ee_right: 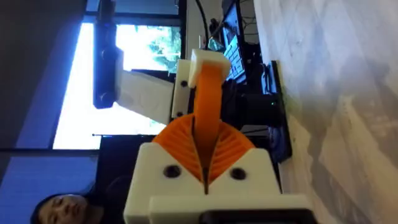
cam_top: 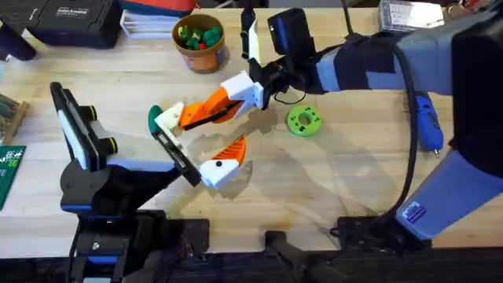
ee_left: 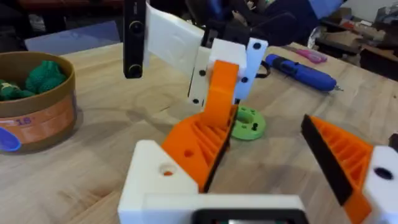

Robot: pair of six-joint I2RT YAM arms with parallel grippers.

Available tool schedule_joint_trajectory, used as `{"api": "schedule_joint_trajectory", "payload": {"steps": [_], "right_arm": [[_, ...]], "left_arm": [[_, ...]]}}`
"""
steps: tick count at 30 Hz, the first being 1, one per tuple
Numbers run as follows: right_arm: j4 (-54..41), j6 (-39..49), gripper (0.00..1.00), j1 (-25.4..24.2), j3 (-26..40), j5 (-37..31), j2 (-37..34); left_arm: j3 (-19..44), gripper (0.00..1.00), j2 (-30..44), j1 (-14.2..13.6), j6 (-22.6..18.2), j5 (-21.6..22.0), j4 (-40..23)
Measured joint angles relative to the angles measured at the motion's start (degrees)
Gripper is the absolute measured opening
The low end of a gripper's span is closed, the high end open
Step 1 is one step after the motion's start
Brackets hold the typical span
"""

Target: Pick up the gripper from the table and insert it into the empty holder that is missing its gripper. Then pick up a screw, insert it into the mounting hole, and use the screwdriver to tighten it. Finally, clean up the table by picking up the vegetable and placing it into the bucket.

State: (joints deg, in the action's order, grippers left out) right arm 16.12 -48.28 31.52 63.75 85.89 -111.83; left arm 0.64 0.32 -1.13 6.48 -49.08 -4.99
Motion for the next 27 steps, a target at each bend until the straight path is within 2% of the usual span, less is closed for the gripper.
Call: {"api": "schedule_joint_trajectory", "payload": {"steps": [7, 14, 27], "right_arm": [[-0.81, 0.58, 0.009, 1.87, 0.00, 1.44, 0.00], [-0.86, 0.30, 0.009, 1.01, 0.00, 1.01, 0.00], [0.60, -2.17, 0.009, -0.22, 0.00, -3.61, 0.00]], "left_arm": [[0.04, 0.986, -0.02, 0.00, -0.02, 1.14, 0.00], [0.11, 0.986, -0.02, -0.02, -0.03, 0.63, -0.08], [0.15, 0.985, 0.00, -0.13, 0.20, 0.20, -0.24]]}}
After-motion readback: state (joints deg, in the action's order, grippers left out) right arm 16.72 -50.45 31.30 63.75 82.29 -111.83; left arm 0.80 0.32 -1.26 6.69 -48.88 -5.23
